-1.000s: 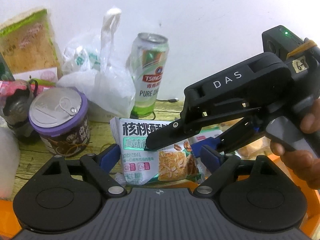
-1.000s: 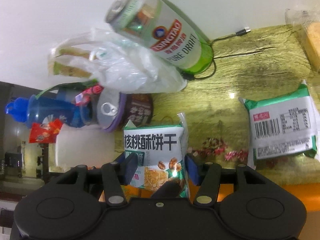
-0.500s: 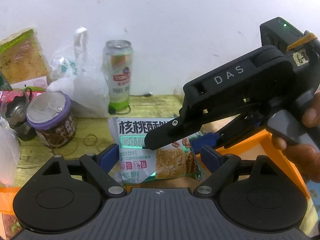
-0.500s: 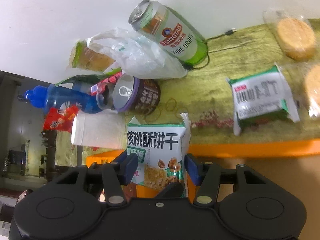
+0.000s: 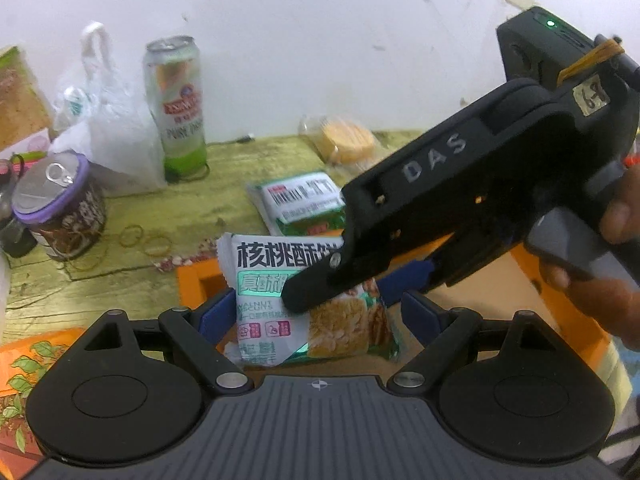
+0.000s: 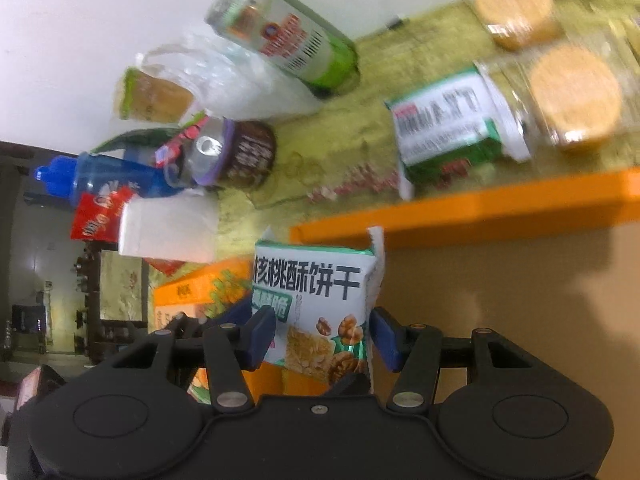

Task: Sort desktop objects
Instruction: 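Carry the walnut cookie packet with the right tool over the orange tray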

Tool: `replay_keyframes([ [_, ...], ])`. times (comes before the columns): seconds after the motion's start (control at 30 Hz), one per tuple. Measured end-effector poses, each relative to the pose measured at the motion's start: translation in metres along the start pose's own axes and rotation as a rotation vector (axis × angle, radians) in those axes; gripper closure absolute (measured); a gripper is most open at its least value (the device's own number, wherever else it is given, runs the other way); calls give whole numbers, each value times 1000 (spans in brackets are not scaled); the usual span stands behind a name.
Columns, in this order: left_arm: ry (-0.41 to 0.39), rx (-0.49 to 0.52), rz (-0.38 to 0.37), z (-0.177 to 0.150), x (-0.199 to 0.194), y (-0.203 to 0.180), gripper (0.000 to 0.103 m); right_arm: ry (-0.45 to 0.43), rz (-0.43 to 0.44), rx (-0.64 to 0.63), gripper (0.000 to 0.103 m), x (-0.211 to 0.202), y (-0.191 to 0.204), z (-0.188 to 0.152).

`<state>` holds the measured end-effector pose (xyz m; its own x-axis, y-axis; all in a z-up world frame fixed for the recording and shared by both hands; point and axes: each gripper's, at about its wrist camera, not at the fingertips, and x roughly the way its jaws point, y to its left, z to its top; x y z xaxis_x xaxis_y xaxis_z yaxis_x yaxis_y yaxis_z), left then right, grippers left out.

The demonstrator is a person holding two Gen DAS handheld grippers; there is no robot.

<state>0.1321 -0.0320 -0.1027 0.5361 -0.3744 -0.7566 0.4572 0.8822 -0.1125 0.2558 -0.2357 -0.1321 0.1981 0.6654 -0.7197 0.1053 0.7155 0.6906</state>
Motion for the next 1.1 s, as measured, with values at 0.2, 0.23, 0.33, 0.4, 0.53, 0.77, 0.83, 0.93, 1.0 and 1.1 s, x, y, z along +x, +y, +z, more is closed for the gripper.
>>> replay_keyframes([
  [0.2, 54, 20, -10, -11, 17, -5, 14, 53, -32, 13, 51, 17, -16, -12],
  [0.23, 66, 18, -12, -13, 20, -4, 14, 57, -37, 13, 51, 20, -18, -12],
  [0.33, 95, 12, -18, -18, 28, -2, 14, 64, -60, 4, 51, 25, -22, -13],
  [0.4, 111, 7, -22, -22, 33, -1, 14, 64, -76, -8, 51, 27, -23, -11],
  [0.53, 122, -6, -25, -24, 42, 1, 14, 68, -107, -25, 51, 32, -24, -7],
  [0.77, 138, -11, -14, -21, 57, 2, 14, 73, -155, -41, 51, 43, -27, -1],
  [0.83, 135, -17, -12, -22, 59, 3, 13, 65, -161, -37, 51, 44, -28, 0],
  [0.93, 131, -15, -7, -21, 60, 2, 11, 58, -160, -26, 51, 44, -31, 2],
  [1.0, 130, -6, 3, -21, 60, 0, 10, 52, -157, -15, 50, 43, -34, 1],
  [1.1, 126, 2, 18, -20, 56, -2, 9, 34, -167, -9, 47, 38, -36, 0],
])
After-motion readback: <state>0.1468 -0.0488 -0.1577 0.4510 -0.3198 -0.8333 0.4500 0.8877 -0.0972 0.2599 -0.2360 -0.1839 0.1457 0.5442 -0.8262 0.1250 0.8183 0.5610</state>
